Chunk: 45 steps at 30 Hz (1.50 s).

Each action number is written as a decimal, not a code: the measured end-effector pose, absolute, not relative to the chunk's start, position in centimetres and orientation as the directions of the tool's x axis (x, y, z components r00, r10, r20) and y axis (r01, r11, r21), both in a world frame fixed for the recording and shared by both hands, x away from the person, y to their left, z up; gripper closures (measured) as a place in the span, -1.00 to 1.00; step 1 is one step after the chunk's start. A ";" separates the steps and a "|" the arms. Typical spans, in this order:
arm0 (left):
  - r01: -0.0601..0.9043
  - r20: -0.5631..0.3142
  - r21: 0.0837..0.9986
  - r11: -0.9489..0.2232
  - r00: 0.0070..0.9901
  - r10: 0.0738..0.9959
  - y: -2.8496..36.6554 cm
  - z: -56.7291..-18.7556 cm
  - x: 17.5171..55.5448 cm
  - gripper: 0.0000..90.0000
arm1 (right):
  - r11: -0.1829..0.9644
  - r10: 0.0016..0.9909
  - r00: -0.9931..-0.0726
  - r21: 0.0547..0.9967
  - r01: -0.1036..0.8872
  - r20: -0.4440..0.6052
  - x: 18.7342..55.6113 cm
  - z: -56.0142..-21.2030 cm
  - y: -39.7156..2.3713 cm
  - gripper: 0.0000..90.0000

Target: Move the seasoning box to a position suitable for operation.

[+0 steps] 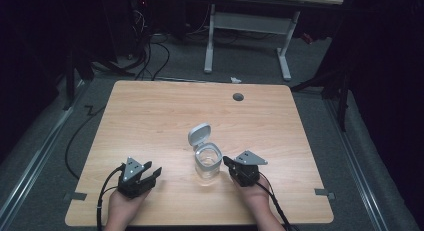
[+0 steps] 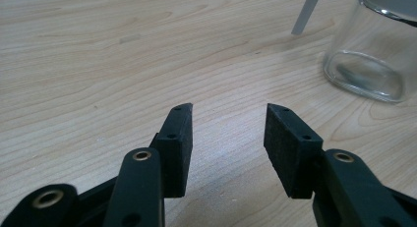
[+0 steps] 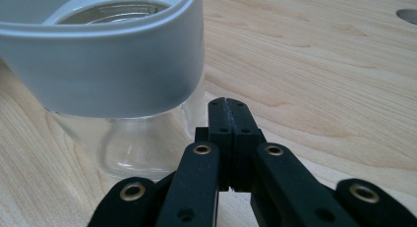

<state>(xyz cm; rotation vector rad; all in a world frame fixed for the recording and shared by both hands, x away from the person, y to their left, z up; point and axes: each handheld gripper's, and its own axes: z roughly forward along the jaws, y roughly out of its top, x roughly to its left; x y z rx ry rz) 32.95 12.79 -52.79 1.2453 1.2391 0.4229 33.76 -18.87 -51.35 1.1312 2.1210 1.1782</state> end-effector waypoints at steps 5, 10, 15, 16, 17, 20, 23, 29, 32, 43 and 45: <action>0.360 -0.464 0.869 0.338 0.359 0.810 12.7 -52.9 32.9 0.20 | 0.302 0.828 -0.561 0.849 0.434 -0.008 33.7 -51.4 -18.7 1.00; 0.359 -0.464 0.870 0.338 0.364 0.808 12.5 -52.9 32.8 0.21 | 0.306 0.828 -0.561 0.848 0.434 -0.012 33.8 -51.4 -18.7 1.00; 0.358 -0.460 0.872 0.334 0.365 0.809 12.5 -52.9 32.8 0.21 | 0.313 0.824 -0.566 0.846 0.431 -0.017 33.7 -51.5 -18.4 1.00; 0.358 -0.460 0.872 0.334 0.366 0.809 12.5 -52.9 32.8 0.21 | 0.315 0.823 -0.568 0.846 0.429 -0.018 33.6 -51.5 -18.3 1.00; 0.358 -0.460 0.872 0.334 0.366 0.809 12.5 -52.9 32.8 0.21 | 0.315 0.823 -0.568 0.846 0.429 -0.018 33.6 -51.5 -18.3 1.00; 0.355 -0.459 0.873 0.334 0.366 0.810 12.5 -52.9 32.8 0.21 | 0.321 0.818 -0.575 0.847 0.425 -0.021 33.5 -51.5 -18.2 1.00; 0.353 -0.460 0.873 0.337 0.366 0.809 12.4 -52.9 32.8 0.21 | 0.321 0.813 -0.582 0.849 0.421 -0.019 33.2 -51.4 -18.1 1.00; 0.354 -0.456 0.875 0.330 0.372 0.809 12.3 -52.9 32.7 0.21 | 0.322 0.803 -0.596 0.854 0.409 -0.017 32.5 -51.3 -17.9 1.00; 0.356 -0.456 0.875 0.329 0.376 0.807 12.2 -52.9 32.7 0.21 | 0.320 0.799 -0.602 0.853 0.412 -0.009 32.1 -51.3 -17.7 1.00; 0.359 -0.455 0.875 0.324 0.385 0.803 12.0 -52.8 32.6 0.22 | 0.320 0.781 -0.624 0.855 0.408 0.005 31.2 -51.5 -16.9 1.00; 0.360 -0.459 0.874 0.327 0.385 0.801 12.0 -52.8 32.6 0.23 | 0.321 0.778 -0.629 0.855 0.408 0.008 31.0 -51.6 -16.8 1.00</action>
